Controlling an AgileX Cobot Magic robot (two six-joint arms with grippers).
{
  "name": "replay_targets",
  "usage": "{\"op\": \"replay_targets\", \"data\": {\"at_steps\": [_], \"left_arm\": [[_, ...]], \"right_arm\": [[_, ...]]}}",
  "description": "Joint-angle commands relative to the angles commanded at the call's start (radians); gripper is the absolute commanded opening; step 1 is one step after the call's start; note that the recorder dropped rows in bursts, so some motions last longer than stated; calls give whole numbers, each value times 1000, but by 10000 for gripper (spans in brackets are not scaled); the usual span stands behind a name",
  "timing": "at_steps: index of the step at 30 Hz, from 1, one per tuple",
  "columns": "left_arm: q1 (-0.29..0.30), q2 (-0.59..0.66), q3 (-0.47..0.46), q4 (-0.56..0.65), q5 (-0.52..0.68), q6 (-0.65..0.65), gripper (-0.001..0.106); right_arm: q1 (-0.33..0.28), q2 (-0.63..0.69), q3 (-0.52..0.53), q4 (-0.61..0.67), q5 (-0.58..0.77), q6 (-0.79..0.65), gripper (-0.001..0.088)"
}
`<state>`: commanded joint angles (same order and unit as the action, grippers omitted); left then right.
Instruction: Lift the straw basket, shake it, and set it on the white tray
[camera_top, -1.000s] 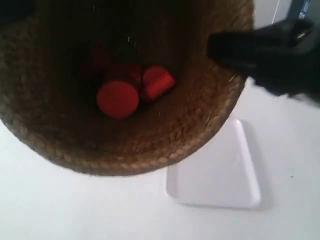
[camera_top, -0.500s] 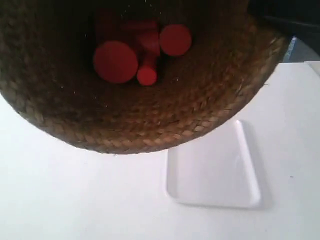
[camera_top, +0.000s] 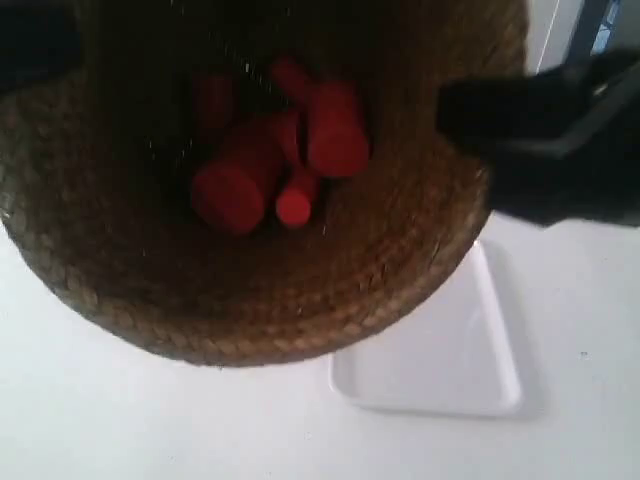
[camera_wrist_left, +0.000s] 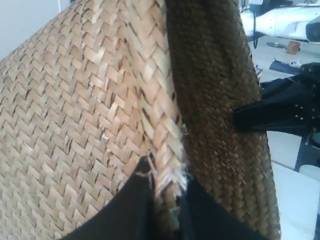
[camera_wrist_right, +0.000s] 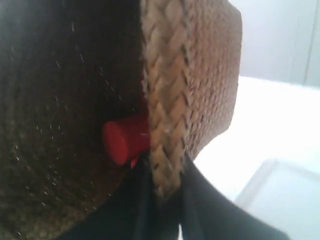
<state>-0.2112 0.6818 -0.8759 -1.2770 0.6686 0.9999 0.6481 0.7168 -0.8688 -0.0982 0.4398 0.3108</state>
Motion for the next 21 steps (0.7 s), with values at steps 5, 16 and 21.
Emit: {"op": "replay_targets", "data": {"at_steps": [5,16,21], "left_arm": [[0,22,72,-8,-111,70,0],[0,17,92,-16,-51,126,0],[0,-16,32,-158,-23,153,0]], "right_arm": [[-2,5,117,9,-250,41,0],[4,23,146,-62,-268,46,0],[22,3,105,98,-212,158,0]]}}
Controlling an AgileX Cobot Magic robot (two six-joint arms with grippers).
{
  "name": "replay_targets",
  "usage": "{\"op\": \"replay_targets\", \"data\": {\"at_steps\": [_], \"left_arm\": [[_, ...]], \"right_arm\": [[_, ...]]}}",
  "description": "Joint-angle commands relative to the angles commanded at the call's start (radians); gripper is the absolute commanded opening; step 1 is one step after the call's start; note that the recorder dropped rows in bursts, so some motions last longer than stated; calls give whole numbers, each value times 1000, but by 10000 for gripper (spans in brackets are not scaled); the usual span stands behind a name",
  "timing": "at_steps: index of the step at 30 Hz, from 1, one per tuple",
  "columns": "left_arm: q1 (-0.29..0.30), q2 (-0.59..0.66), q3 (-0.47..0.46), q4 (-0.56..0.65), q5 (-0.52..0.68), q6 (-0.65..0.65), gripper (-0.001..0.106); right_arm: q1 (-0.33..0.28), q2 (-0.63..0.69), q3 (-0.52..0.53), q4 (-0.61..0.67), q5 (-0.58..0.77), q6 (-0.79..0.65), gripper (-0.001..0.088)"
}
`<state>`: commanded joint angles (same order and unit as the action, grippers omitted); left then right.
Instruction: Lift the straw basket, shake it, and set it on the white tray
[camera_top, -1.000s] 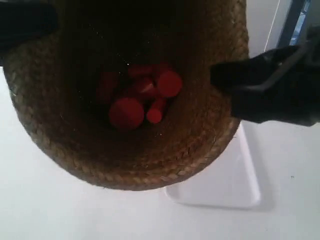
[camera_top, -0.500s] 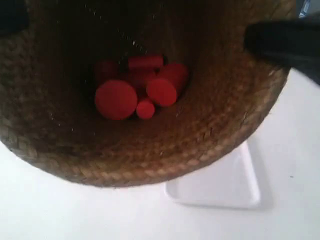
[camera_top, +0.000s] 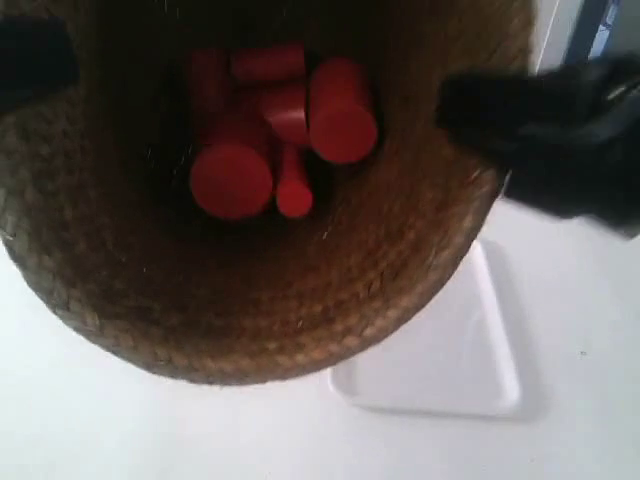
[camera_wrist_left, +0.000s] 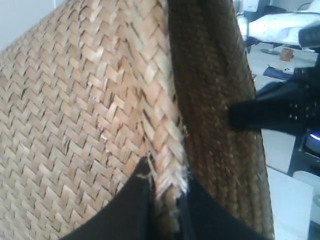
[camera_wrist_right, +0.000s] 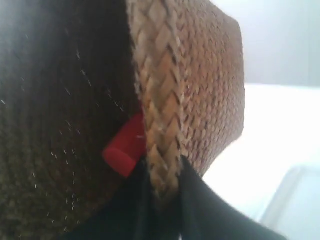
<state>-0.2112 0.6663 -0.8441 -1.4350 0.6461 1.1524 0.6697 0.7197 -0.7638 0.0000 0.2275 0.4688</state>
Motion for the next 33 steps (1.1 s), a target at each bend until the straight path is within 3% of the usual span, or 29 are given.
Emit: {"op": "replay_targets", "data": {"at_steps": [1,2,3,4,5,7,9,11,12,13,14,16,18,21,23,25,27,29,33], "left_arm": [[0,-12,-26,0,16,4,0],[0,-26,-43,34,23,26,0],[0,-18,-21,68,7,40,0],[0,28,57,85,-70,35,0],[0,56,80,62,-98,9,0],[0,42,36,-23,-37,-24,0],[0,-3,-29,39,3,-7,0],[0,23,52,158,-56,-14,0],[0,59,113,124,-146,-20,0],[0,68,113,55,-158,-20,0],[0,55,75,-6,-119,-2,0],[0,4,-29,-7,-15,-12,0],[0,-12,-39,16,27,-23,0],[0,31,54,54,-31,-25,0],[0,54,79,26,-79,-67,0],[0,35,33,-35,-31,-72,0],[0,11,-25,-4,-9,-72,0],[0,0,-42,70,-18,-72,0],[0,72,56,133,-168,-93,0]], "right_arm": [[9,-27,-14,8,-9,-4,0],[18,-69,-7,-62,-31,-75,0],[10,-59,19,-132,-37,-77,0],[-14,32,78,-206,-65,-21,0],[-26,75,89,-215,-63,-5,0],[-18,71,25,-159,19,45,0],[22,-24,-22,-130,13,43,0],[25,19,64,-132,-151,24,0],[18,103,104,-134,-227,-42,0],[1,176,95,-131,-216,-83,0],[-2,184,59,-103,-143,-35,0],[44,87,-23,-48,-47,-11,0],[88,19,1,-51,-164,-45,0],[67,124,94,-61,-268,-109,0],[39,185,86,-43,-227,-74,0],[47,149,43,-30,-175,-6,0],[73,70,-4,-33,-156,-3,0],[86,16,-16,-76,-154,-104,0],[10,138,36,-150,-74,-156,0]]}}
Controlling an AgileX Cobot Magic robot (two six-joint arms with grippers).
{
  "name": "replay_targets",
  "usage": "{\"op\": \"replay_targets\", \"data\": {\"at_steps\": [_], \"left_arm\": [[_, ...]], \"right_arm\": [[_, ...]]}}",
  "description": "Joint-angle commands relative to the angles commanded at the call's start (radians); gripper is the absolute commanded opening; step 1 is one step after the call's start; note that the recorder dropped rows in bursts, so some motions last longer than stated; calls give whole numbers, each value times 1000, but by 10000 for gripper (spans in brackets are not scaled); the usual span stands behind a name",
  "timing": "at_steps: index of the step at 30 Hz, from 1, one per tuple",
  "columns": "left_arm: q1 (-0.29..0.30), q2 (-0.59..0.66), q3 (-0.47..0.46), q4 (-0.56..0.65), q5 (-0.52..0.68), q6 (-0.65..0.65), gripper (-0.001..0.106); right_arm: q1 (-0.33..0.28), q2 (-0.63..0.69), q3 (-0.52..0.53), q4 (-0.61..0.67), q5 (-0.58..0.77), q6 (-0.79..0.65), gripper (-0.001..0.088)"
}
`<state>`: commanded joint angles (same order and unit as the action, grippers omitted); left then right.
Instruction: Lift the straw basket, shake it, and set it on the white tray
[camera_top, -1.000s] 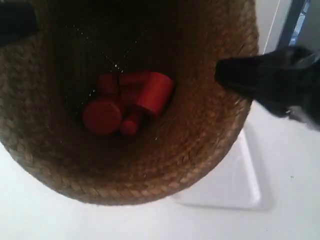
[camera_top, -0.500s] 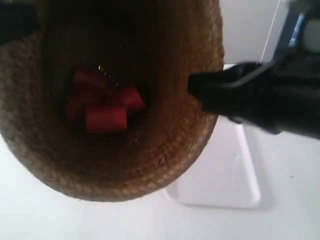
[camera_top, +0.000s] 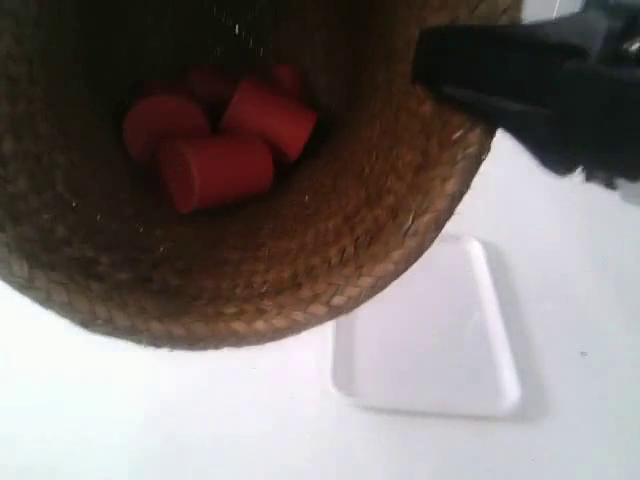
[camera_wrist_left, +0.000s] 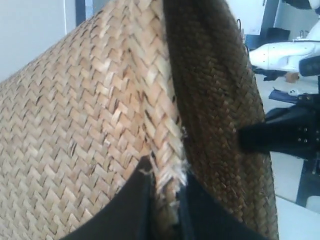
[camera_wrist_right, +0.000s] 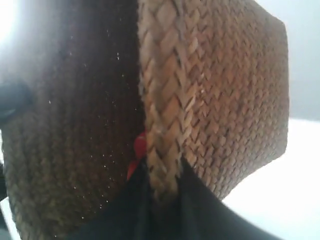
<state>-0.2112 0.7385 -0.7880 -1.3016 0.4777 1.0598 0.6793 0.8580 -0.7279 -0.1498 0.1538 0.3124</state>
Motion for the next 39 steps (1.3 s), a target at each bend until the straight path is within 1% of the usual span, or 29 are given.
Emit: {"op": "replay_targets", "data": {"at_steps": [2,3,4,6,7,8,9,10,11,12,13,14,16,17,19,20,22,24,25,26,28,29,30,32,33,34,36,38,39], "left_arm": [[0,5,-22,-30,43,-46,0],[0,-9,-54,-31,105,-34,0],[0,-26,-84,-17,149,-23,0],[0,-44,-118,0,162,-16,0],[0,-47,-113,11,138,-12,0],[0,-36,-93,18,100,-12,0],[0,-10,-61,14,60,-12,0],[0,27,-32,-7,30,-12,0],[0,56,-16,-19,20,-12,0],[0,68,-17,-25,40,-21,0],[0,70,-35,-33,90,-20,0],[0,59,-62,-33,151,-12,0],[0,23,-108,-1,213,-12,0],[0,7,-120,30,210,-12,0],[0,7,-97,74,136,-12,0],[0,26,-68,76,70,-14,0],[0,71,-29,51,-25,-16,0],[0,76,-43,23,7,-37,0],[0,62,-70,27,64,-34,0],[0,40,-98,39,121,-34,0],[0,6,-134,39,153,-40,0],[0,-6,-128,42,135,-34,0],[0,-8,-110,57,113,-24,0],[0,29,-33,63,22,-24,0],[0,49,-6,42,-5,-35,0],[0,60,4,19,-7,-52,0],[0,52,-31,-5,48,-55,0],[0,14,-104,-5,127,-55,0],[0,-5,-140,8,133,-60,0]], "right_arm": [[-15,2,-51,37,93,53,0],[-10,-31,-87,49,141,56,0],[0,-66,-114,62,169,56,0],[10,-132,-145,56,176,56,0],[7,-144,-134,6,153,56,0],[-5,-130,-104,-82,117,96,0],[-24,-88,-74,-168,80,169,0],[-46,-30,-58,-245,76,233,0],[-65,16,-61,-285,115,280,0],[-71,36,-80,-273,165,328,0],[-71,37,-108,-243,216,364,0],[-56,1,-153,-190,273,331,0],[-29,-78,-192,-138,281,231,0],[-17,-114,-191,-144,240,215,0],[-14,-130,-144,-204,154,220,0],[-20,-99,-106,-284,133,254,0],[-32,-20,-61,-364,160,304,0],[-33,7,-80,-355,244,344,0],[-23,-19,-104,-327,269,348,0],[-13,-61,-128,-292,272,345,0],[6,-138,-150,-255,212,345,0],[11,-169,-137,-266,168,341,0],[11,-175,-106,-306,148,341,0],[-4,-110,-29,-419,174,382,0],[-14,-73,-10,-466,191,412,0],[-20,-40,-10,-483,228,449,0],[-16,-52,-59,-417,265,483,0],[1,-125,-128,-279,229,404,0],[13,-160,-150,-241,201,362,0]]}}
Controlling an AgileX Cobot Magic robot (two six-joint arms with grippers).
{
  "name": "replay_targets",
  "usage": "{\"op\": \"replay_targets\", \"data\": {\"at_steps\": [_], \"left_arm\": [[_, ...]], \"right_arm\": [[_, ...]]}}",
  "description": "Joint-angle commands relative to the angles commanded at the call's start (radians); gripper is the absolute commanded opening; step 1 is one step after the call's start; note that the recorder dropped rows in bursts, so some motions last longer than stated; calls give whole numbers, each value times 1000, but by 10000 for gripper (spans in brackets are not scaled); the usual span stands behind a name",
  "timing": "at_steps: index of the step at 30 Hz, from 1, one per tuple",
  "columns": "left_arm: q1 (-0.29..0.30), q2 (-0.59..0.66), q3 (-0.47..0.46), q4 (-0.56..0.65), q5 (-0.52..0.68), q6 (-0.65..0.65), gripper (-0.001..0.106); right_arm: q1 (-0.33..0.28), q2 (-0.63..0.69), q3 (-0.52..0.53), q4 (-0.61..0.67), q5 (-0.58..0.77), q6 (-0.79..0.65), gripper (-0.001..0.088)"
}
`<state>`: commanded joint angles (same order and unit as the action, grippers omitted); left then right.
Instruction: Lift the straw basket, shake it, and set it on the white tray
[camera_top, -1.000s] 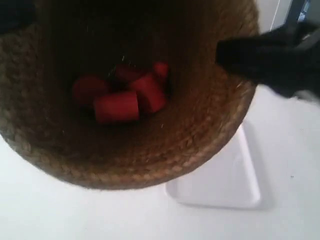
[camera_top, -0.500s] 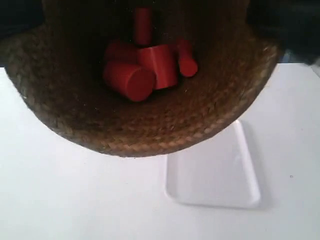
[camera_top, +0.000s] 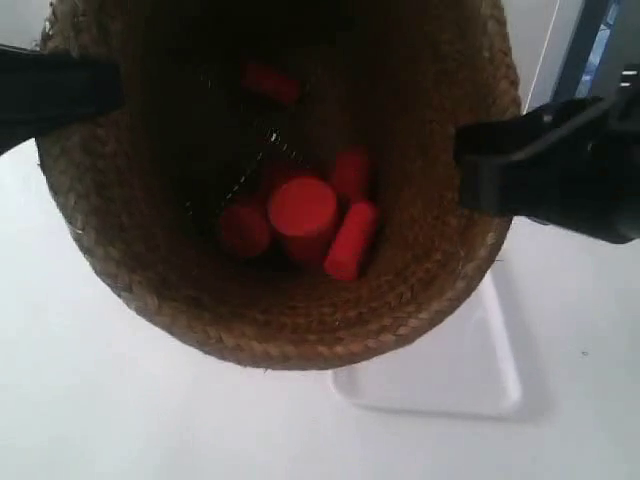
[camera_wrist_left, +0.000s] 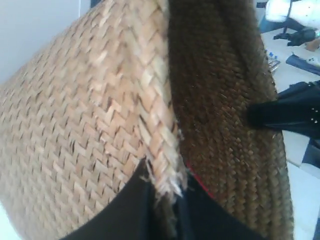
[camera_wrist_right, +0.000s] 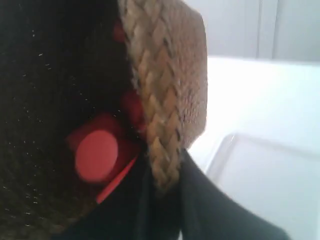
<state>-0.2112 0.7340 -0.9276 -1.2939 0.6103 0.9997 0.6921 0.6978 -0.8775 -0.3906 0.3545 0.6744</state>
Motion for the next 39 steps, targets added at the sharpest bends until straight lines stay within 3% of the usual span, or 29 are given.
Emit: {"op": "replay_targets", "data": {"at_steps": [2,4,6,9,12,17,21,26,30,35,39], "left_arm": [[0,-13,-7,53,-2,0,0],[0,12,46,110,-45,-20,0],[0,57,100,83,-109,-44,0],[0,35,54,26,-45,-54,0],[0,-12,-12,81,6,-50,0],[0,56,113,247,-91,-120,0],[0,52,90,206,-81,-155,0],[0,56,72,189,-88,-227,0],[0,68,72,189,-73,-263,0],[0,146,52,234,-160,-573,0],[0,273,-24,335,-104,-736,0]], "right_arm": [[6,-28,12,-22,-34,-11,0],[-3,30,75,-102,-32,17,0],[-16,130,113,-182,-4,79,0],[-4,125,51,-92,64,124,0],[24,35,16,-49,2,62,0],[-1,150,111,-256,53,112,0],[-1,138,57,-163,106,141,0],[-1,111,1,-157,120,141,0],[-1,129,-8,-119,220,151,0],[-4,197,-17,-110,333,171,0],[-6,306,-104,-70,441,104,0]]}}
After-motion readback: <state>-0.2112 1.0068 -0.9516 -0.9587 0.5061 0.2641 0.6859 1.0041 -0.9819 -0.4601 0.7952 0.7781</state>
